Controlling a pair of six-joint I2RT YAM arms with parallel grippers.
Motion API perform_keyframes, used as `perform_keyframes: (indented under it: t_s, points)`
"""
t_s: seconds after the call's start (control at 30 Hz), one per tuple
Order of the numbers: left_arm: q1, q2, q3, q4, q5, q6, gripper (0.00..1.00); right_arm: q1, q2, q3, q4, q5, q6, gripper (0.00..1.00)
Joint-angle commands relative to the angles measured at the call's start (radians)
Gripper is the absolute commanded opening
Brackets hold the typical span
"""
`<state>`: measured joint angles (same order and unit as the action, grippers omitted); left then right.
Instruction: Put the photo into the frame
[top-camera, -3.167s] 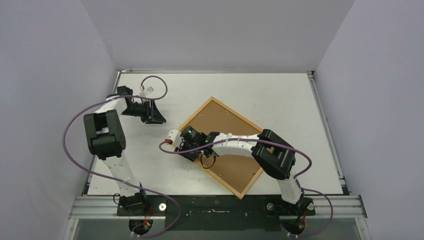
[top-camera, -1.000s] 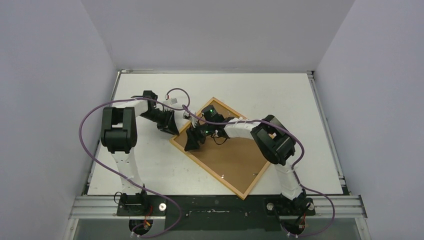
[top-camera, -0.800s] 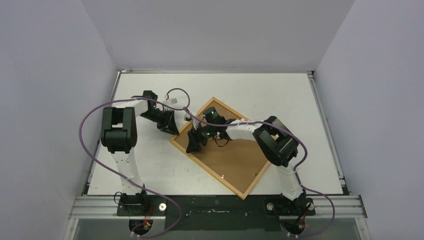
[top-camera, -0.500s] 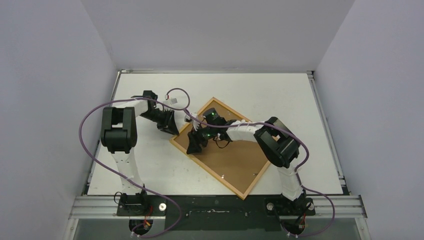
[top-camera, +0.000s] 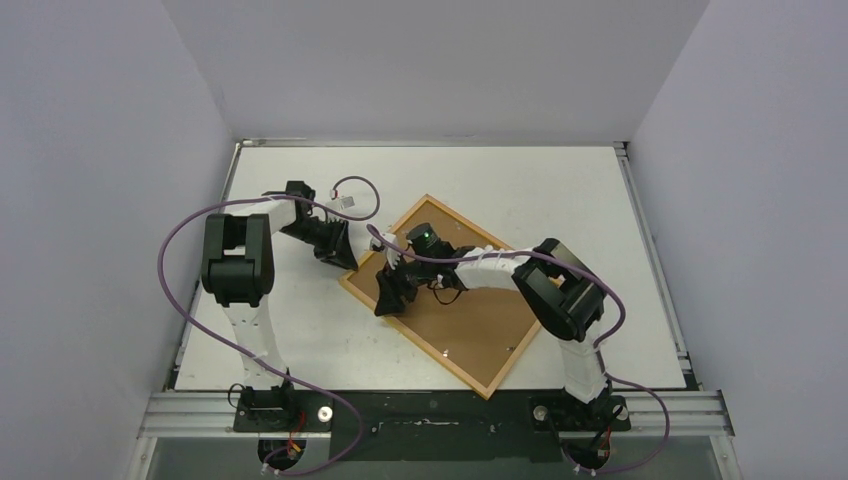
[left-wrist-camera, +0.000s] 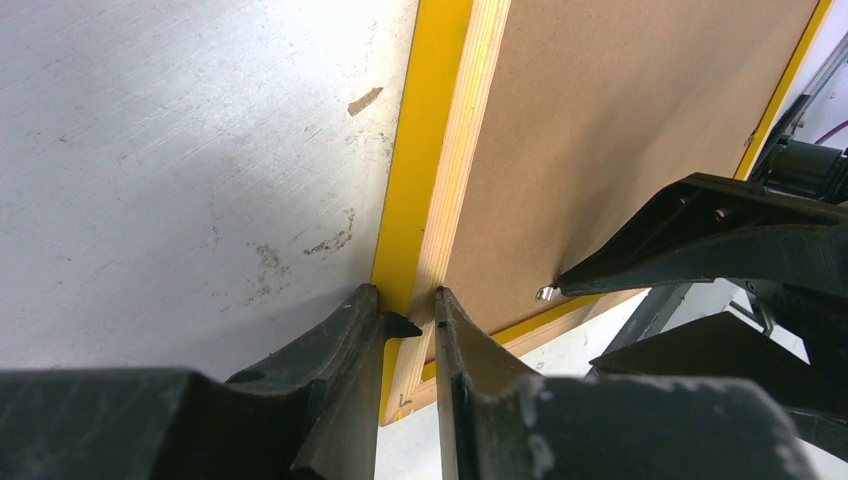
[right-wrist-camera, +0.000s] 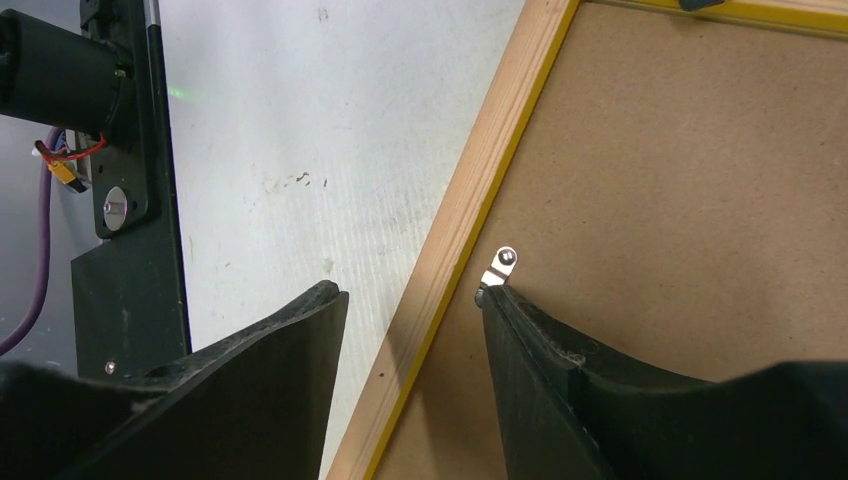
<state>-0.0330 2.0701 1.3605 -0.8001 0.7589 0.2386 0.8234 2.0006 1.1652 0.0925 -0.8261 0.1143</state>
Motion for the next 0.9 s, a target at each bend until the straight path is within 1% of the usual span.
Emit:
perform_keyframes:
  t_s: [0.0,0.67,0.87]
  points:
    - [-0.008,-0.022,0.022,0.042,-0.052,0.002,0.19,0.019,-0.051,-0.014,0.016,-0.008,0.017,0.53]
    - [-0.008,-0.028,0.02,0.043,-0.049,0.0,0.18,0.029,0.01,0.037,0.096,0.001,0.09,0.53]
    - [-0.009,-0.026,0.019,0.044,-0.044,0.0,0.18,0.034,0.019,0.025,0.143,-0.005,0.128,0.53]
